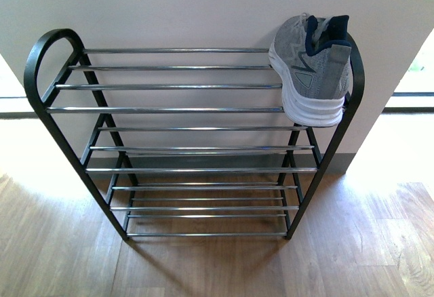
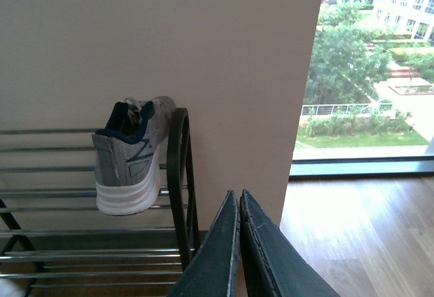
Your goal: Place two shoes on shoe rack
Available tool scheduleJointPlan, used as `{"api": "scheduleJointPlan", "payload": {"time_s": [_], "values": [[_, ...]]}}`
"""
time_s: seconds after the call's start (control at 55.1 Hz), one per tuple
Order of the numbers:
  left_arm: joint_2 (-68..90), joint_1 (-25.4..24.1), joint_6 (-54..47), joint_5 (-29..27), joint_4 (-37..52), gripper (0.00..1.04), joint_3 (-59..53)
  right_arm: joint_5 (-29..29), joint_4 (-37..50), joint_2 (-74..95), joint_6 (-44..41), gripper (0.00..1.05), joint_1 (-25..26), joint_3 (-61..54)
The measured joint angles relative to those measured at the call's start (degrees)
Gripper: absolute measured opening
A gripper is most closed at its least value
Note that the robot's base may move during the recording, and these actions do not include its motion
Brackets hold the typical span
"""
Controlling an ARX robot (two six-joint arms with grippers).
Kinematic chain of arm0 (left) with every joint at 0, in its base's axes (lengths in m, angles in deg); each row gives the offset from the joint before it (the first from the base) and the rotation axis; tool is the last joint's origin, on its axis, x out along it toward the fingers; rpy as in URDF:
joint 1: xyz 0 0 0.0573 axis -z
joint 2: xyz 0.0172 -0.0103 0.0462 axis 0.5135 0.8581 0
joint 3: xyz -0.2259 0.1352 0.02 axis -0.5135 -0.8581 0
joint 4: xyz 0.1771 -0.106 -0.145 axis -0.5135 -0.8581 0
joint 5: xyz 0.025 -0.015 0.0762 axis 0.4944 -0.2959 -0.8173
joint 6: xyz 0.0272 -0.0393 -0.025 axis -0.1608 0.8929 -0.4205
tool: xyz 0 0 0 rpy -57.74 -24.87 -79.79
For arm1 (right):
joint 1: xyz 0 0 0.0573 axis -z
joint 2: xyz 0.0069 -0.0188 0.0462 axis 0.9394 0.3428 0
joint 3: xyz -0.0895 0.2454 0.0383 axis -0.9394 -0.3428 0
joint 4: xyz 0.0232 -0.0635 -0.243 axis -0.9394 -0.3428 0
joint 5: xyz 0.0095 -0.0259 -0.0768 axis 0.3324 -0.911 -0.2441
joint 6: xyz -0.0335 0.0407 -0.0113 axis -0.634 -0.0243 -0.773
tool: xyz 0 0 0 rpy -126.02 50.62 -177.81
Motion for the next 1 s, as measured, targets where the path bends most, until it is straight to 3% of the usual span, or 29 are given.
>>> {"api": "scheduleJointPlan", "payload": {"time_s": [0.308, 0.399, 0.581, 0.708, 0.998], "values": [[0.00, 0.00, 0.00, 0.00, 0.00, 0.02, 0.00, -0.02, -5.40, -5.35, 0.00, 0.01, 0.00, 0.00], [0.00, 0.00, 0.00, 0.04, 0.00, 0.02, 0.00, 0.00, -14.86, -13.53, 0.00, 0.01, 0.00, 0.00], [-0.02, 0.00, 0.00, 0.02, 0.00, 0.02, 0.00, -0.02, -15.45, -15.02, -0.09, 0.03, 0.00, 0.00], [-0.02, 0.00, 0.00, 0.00, 0.00, 0.02, 0.00, -0.02, -15.45, -15.10, -0.09, 0.20, 0.00, 0.00], [-0.07, -0.07, 0.00, -0.39, 0.00, 0.02, 0.00, 0.13, -15.54, -15.19, -0.11, 0.83, 0.00, 0.00]]}}
